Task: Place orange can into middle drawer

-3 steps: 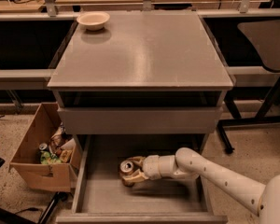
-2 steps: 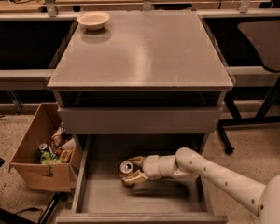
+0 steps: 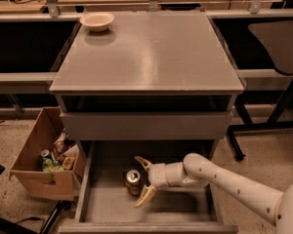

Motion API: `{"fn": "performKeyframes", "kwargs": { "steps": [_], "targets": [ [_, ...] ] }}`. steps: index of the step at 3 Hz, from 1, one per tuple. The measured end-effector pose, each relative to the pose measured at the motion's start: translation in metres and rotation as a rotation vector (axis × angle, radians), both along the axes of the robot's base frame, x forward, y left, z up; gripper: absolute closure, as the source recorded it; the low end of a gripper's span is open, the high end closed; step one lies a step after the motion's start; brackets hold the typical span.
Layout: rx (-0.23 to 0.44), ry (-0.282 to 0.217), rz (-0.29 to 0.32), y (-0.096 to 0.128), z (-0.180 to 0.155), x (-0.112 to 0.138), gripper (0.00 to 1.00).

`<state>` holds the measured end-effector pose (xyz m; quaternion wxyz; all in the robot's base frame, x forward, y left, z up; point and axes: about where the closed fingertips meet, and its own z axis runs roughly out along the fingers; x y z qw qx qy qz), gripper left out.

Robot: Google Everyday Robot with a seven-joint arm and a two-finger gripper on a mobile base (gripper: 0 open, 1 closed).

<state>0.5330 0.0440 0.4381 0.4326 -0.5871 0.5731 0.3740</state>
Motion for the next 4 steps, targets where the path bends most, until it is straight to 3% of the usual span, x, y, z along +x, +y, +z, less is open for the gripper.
{"fn": "performKeyframes", "kwargs": {
  "steps": [1, 2, 3, 4],
  "targets": [
    [-0.048, 0.025, 0.076, -0.006, 0.016, -0.034, 0.0],
    [-0.126, 0.08, 0.137, -0.028, 0.045, -0.078, 0.0],
    [-0.201, 0.114, 0.138, -0.057, 0.09, -0.12, 0.0],
    [-0.298, 0.147, 0.099, -0.084, 0.134, -0.162, 0.0]
  ]
}}
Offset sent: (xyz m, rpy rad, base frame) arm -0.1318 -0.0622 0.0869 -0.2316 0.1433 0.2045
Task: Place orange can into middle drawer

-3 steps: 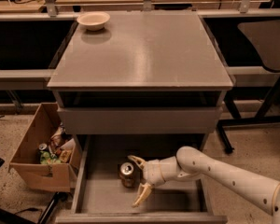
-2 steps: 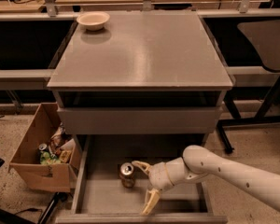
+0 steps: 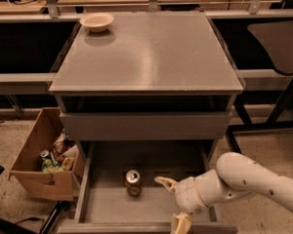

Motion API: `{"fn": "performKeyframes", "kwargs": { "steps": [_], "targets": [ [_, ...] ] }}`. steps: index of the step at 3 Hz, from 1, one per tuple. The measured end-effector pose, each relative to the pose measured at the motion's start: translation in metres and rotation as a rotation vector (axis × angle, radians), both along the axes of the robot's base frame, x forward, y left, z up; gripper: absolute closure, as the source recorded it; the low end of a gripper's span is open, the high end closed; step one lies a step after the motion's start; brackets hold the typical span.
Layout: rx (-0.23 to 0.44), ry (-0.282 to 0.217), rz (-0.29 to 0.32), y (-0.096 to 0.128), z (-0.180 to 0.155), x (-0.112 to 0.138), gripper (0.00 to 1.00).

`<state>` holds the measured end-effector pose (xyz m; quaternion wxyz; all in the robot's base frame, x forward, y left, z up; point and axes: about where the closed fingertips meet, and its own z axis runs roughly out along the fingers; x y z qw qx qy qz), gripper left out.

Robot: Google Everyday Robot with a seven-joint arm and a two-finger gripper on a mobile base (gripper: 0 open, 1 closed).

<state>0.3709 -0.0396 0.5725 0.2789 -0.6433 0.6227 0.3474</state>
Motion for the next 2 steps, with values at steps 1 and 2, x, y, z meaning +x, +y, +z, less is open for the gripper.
{"fn": "performKeyframes", "kwargs": {
  "steps": [1, 2],
  "targets": [
    [-0.181, -0.013, -0.023, -0.032, 0.062, -0.023, 0.0],
    [-0.35, -0.047, -0.067, -0.053, 0.113, -0.02, 0.0]
  ]
}}
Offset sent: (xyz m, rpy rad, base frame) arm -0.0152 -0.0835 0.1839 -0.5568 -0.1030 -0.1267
